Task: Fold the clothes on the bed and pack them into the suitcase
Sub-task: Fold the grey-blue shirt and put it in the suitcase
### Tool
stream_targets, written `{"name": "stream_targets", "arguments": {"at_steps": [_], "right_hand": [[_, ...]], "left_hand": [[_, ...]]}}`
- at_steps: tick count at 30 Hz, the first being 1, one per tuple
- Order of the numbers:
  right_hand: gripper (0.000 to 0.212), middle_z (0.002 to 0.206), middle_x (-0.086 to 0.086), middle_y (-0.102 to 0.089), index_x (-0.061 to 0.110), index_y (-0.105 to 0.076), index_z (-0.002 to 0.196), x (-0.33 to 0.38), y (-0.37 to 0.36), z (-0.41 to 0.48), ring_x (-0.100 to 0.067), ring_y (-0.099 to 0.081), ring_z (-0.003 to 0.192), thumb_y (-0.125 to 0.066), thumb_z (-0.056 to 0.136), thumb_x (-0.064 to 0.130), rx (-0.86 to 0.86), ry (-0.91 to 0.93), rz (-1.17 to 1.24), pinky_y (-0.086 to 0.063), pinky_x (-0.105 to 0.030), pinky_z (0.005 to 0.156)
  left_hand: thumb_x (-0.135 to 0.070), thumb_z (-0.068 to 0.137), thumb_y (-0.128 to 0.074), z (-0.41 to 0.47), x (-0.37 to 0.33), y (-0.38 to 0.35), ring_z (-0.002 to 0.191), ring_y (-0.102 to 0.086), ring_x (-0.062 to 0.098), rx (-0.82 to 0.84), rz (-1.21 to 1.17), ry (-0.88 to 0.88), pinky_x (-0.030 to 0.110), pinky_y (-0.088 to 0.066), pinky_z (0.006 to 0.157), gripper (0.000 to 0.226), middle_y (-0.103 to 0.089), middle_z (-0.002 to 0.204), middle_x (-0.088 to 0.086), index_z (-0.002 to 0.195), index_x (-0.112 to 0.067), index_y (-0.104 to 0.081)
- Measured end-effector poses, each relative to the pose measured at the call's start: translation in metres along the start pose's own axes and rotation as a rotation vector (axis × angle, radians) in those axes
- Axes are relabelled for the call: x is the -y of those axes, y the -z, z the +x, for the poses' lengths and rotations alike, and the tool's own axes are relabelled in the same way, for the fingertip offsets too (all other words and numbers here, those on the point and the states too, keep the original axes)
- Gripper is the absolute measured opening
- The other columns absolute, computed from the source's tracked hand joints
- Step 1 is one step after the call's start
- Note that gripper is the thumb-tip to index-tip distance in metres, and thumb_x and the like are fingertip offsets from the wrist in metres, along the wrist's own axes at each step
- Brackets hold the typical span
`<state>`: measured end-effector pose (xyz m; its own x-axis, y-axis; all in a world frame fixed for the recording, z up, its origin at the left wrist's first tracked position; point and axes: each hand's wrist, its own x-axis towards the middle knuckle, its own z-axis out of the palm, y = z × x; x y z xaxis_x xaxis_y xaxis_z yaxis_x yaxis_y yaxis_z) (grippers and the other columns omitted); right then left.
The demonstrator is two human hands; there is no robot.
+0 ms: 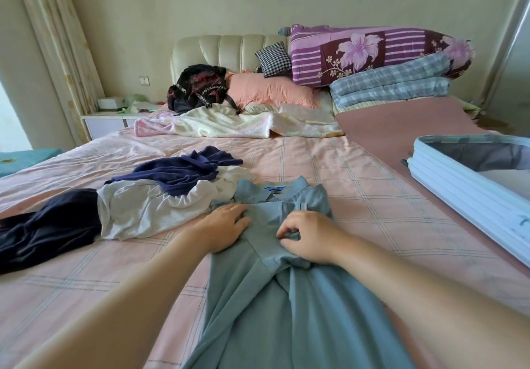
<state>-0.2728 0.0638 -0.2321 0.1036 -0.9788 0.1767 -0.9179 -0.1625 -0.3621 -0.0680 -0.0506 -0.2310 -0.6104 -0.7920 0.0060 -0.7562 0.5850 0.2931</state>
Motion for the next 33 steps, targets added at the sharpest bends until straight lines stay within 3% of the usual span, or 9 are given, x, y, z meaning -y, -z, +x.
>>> {"name": "stream_targets", "arguments": {"at_steps": [3, 6, 10, 13, 19, 22, 25, 29, 33], "right_hand": [[0.035, 0.121, 0.01, -0.067, 0.028, -0.073, 0.115, 0.011, 0.009, -0.013, -0.011, -0.059, 0.114, -0.058, 0.084, 0.037, -0.005, -0.013, -0.038, -0.043, -0.026, 0.102], [0.054, 0.121, 0.008, -0.062, 0.03, -0.07, 0.118, 0.036, 0.01, -0.032, -0.012, -0.054, 0.115, -0.051, 0.072, 0.05, -0.042, 0.086, -0.062, -0.039, -0.029, 0.105], [0.029, 0.11, -0.006, -0.061, 0.02, -0.073, 0.111, 0.06, 0.014, -0.046, -0.027, -0.056, 0.106, -0.059, 0.085, 0.017, 0.013, 0.179, -0.388, -0.039, -0.038, 0.096], [0.023, 0.091, -0.01, -0.064, 0.013, -0.075, 0.089, 0.058, 0.02, -0.049, -0.036, -0.063, 0.09, -0.057, 0.082, 0.0, -0.143, 0.165, -0.395, -0.044, -0.041, 0.083], [0.041, 0.123, -0.002, -0.056, 0.029, -0.063, 0.125, 0.076, 0.013, -0.082, -0.025, -0.048, 0.12, -0.049, 0.09, 0.01, 0.056, -0.002, -0.573, -0.032, -0.038, 0.1], [0.041, 0.121, -0.001, -0.056, 0.026, -0.064, 0.123, 0.106, 0.009, -0.106, -0.026, -0.05, 0.117, -0.049, 0.088, 0.011, -0.113, 0.052, -0.375, -0.035, -0.036, 0.098], [0.03, 0.116, -0.001, -0.059, 0.026, -0.07, 0.114, 0.144, 0.0, -0.142, -0.024, -0.056, 0.112, -0.051, 0.092, 0.019, -0.026, 0.077, -0.119, -0.041, -0.033, 0.096], [0.027, 0.11, 0.001, -0.056, 0.03, -0.069, 0.114, 0.18, -0.021, -0.187, -0.02, -0.052, 0.109, -0.056, 0.092, 0.037, 0.051, 0.162, -0.105, -0.042, -0.036, 0.097], [0.043, 0.128, 0.001, -0.052, 0.03, -0.064, 0.129, 0.2, -0.047, -0.225, -0.02, -0.045, 0.119, -0.056, 0.09, 0.047, 0.085, 0.222, -0.151, -0.036, -0.037, 0.106]], "left_hand": [[-0.039, 0.103, -0.043, -0.023, -0.01, 0.009, 0.139, -0.034, 0.02, -0.118, -0.024, -0.016, 0.035, -0.028, 0.115, 0.045, -0.039, 0.152, -0.002, 0.146, -0.026, -0.041], [-0.038, 0.1, -0.049, -0.06, -0.025, 0.016, 0.115, -0.048, 0.017, -0.13, 0.01, -0.053, 0.029, -0.039, 0.094, 0.03, -0.053, 0.128, -0.003, 0.126, -0.025, -0.055], [-0.048, 0.094, -0.055, -0.114, -0.04, 0.017, 0.089, -0.052, 0.014, -0.032, 0.002, -0.037, 0.031, -0.042, 0.077, 0.025, -0.057, 0.103, -0.006, 0.105, -0.025, -0.051], [-0.054, 0.092, -0.054, -0.145, -0.043, 0.021, 0.077, -0.048, 0.008, -0.05, -0.009, -0.024, 0.03, -0.038, 0.068, 0.029, -0.052, 0.091, -0.011, 0.099, -0.026, -0.048], [-0.053, 0.085, -0.064, -0.2, -0.047, 0.029, 0.087, -0.055, 0.015, 0.13, -0.008, 0.008, 0.031, -0.044, 0.074, 0.033, -0.06, 0.098, -0.007, 0.099, -0.025, -0.052], [-0.05, 0.084, -0.065, -0.227, -0.047, 0.032, 0.092, -0.056, 0.014, 0.135, 0.021, 0.023, 0.03, -0.045, 0.078, 0.032, -0.062, 0.102, -0.007, 0.103, -0.027, -0.056], [-0.049, 0.084, -0.064, -0.253, -0.044, 0.036, 0.091, -0.056, 0.011, 0.158, 0.035, 0.083, 0.028, -0.044, 0.074, 0.026, -0.06, 0.101, -0.011, 0.102, -0.032, -0.058], [-0.041, 0.085, -0.063, -0.294, -0.043, 0.032, 0.093, -0.057, 0.014, 0.209, 0.031, 0.167, 0.029, -0.047, 0.078, 0.026, -0.059, 0.102, -0.009, 0.106, -0.026, -0.064], [-0.034, 0.083, -0.058, -0.331, -0.041, 0.028, 0.08, -0.058, 0.017, 0.203, 0.041, 0.205, 0.033, -0.049, 0.074, 0.022, -0.066, 0.09, 0.001, 0.086, -0.014, -0.065]]}}
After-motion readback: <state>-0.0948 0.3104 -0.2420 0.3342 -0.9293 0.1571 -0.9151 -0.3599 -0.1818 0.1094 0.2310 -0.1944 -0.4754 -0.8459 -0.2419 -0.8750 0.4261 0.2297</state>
